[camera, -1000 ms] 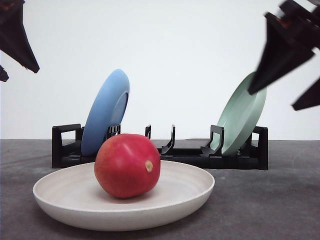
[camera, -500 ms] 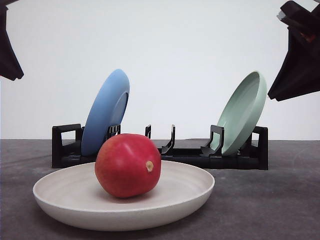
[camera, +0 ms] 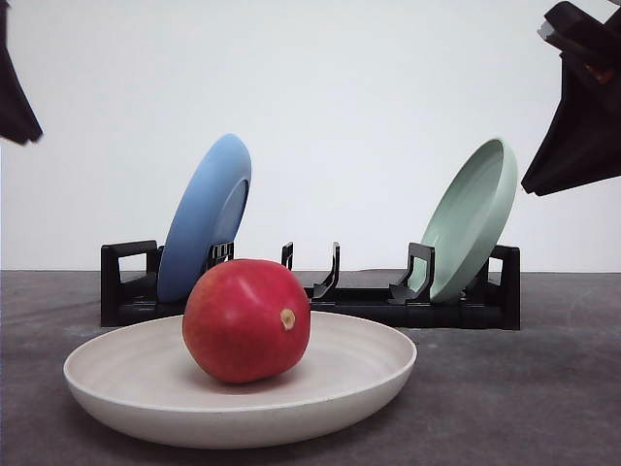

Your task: Place pomegranate in white plate

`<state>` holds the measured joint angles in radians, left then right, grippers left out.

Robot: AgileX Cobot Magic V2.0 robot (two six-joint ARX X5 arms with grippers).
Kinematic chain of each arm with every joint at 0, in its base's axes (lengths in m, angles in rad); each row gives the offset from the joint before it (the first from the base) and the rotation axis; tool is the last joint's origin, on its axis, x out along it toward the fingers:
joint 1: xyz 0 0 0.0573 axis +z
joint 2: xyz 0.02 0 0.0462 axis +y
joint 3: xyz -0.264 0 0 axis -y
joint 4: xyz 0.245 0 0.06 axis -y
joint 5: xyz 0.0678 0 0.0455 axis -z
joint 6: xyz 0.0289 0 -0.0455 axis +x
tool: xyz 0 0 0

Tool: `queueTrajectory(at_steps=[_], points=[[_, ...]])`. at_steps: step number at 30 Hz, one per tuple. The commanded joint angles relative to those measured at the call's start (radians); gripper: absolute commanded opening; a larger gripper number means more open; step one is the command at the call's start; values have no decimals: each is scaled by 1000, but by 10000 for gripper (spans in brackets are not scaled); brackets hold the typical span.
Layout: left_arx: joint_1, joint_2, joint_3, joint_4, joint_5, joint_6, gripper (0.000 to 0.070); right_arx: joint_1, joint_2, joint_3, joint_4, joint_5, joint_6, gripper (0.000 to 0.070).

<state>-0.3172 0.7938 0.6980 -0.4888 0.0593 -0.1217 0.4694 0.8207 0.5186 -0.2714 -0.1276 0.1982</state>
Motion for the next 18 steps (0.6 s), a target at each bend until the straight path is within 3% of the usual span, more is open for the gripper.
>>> queueTrajectory(at_steps=[1,10,18], points=[[24,-29,-29,27,3,57,17,4,7,2,10,1,-8,45],[225,-333,-308,185,1,62,17,4,7,2,10,0,-8,45],[310,-657,-531,249,0,58,17,4,7,2,10,0,-8,45]])
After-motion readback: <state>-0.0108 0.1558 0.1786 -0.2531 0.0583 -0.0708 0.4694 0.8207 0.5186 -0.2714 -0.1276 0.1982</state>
